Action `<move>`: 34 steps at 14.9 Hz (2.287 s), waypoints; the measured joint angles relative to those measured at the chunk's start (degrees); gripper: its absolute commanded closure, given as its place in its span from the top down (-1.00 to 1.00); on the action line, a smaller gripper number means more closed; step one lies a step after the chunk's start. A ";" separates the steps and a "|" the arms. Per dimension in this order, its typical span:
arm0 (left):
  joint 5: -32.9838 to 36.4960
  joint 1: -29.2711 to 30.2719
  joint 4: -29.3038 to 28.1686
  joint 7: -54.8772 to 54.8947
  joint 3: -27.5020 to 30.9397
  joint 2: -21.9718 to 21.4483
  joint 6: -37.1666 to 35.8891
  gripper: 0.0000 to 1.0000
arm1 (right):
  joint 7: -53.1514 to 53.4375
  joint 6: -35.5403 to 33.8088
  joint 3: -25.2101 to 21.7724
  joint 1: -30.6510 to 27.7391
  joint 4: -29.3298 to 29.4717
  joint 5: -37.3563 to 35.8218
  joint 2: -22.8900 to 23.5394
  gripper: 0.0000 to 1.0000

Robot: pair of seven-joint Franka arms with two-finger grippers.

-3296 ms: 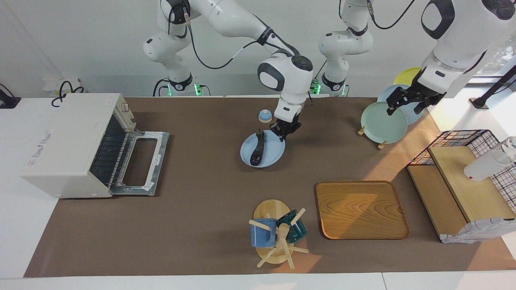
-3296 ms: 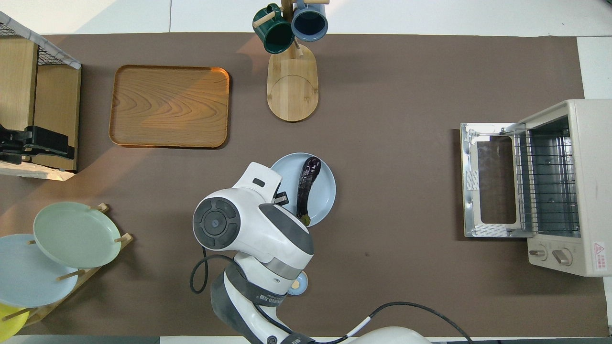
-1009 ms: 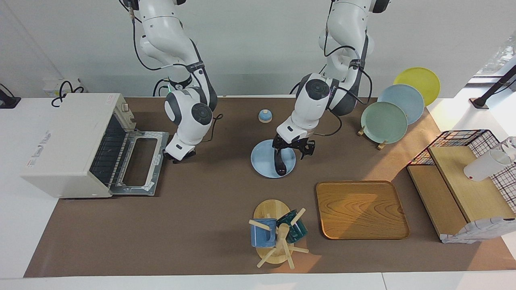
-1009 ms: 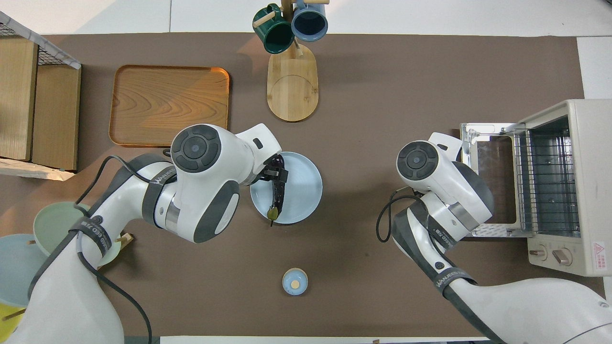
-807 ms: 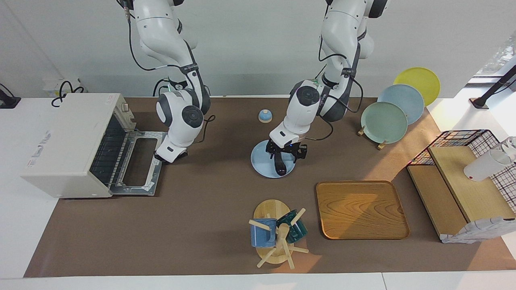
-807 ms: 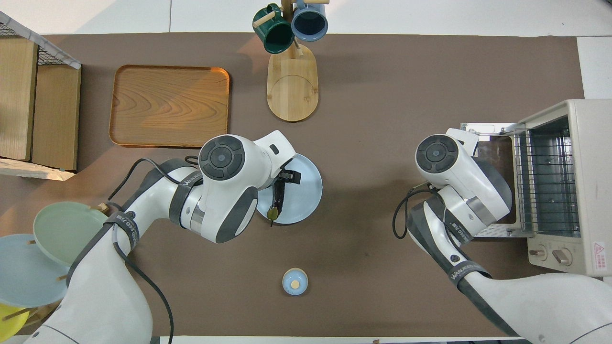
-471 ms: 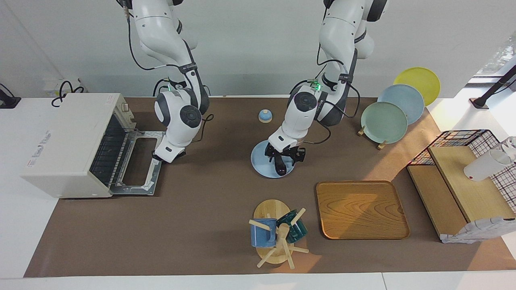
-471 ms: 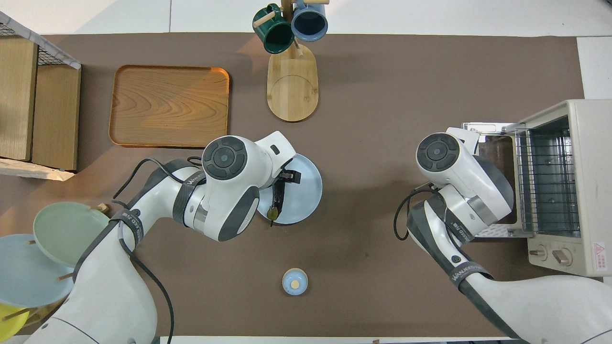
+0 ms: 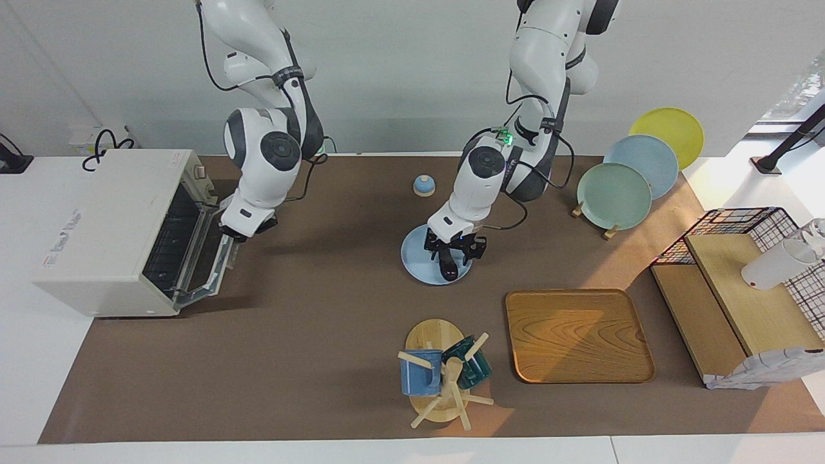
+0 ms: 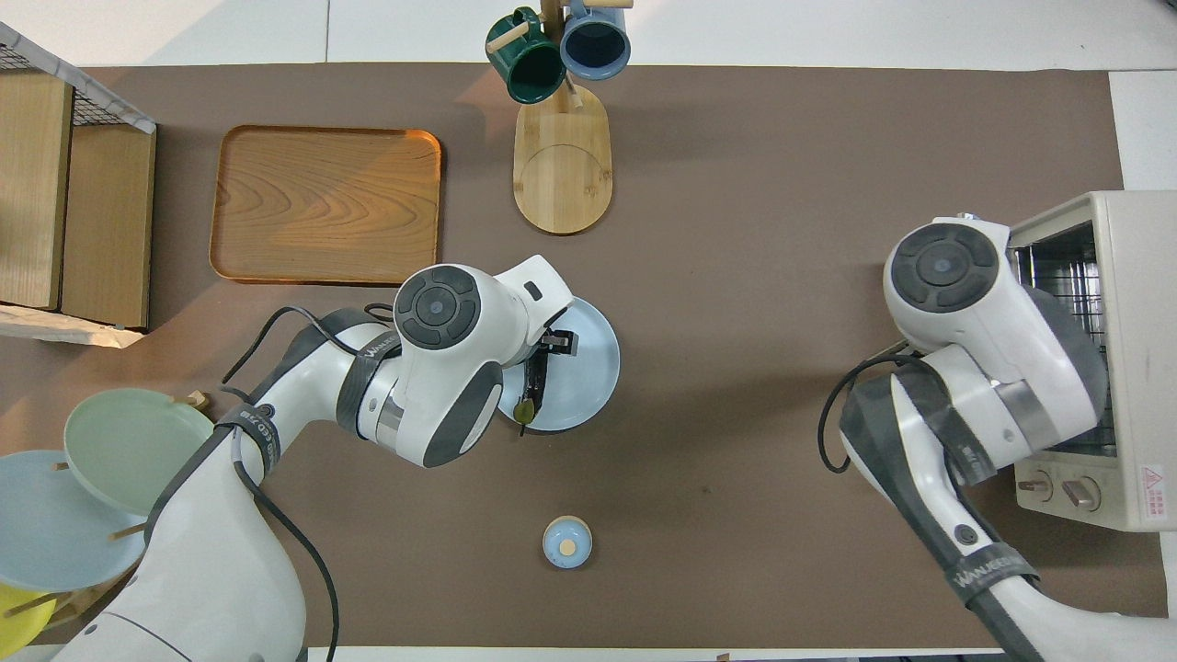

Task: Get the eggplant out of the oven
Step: 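Lift the eggplant and carry it to the wooden tray with the left gripper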

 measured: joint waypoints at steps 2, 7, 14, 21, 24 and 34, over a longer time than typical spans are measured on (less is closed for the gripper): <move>0.00 -0.35 -0.07 -0.15 0.01 0.00 0.00 -0.19 | -4.74 -1.31 -0.14 -3.31 0.56 -0.63 -2.62 -1.00; 0.00 -0.53 -0.08 -0.31 0.02 -0.01 -0.01 -1.00 | -9.70 -3.51 -0.80 -7.76 2.91 -1.06 -3.76 -0.70; -0.02 3.51 7.15 -1.52 1.27 -1.87 -9.91 -1.00 | -10.14 -19.64 -1.17 -7.91 20.49 17.64 -3.81 -0.18; -0.02 19.65 17.15 5.15 1.72 0.97 -16.98 -1.00 | -10.13 -21.57 -1.58 -9.69 23.75 26.97 -3.57 1.00; -0.02 24.40 22.98 7.17 1.70 6.74 -16.94 -1.00 | -10.01 -21.59 -1.57 -10.09 24.35 26.98 -2.61 1.00; 0.14 26.11 29.24 9.40 1.62 16.49 -9.34 0.99 | -5.59 -23.79 -1.42 -10.05 26.68 27.37 -1.94 1.00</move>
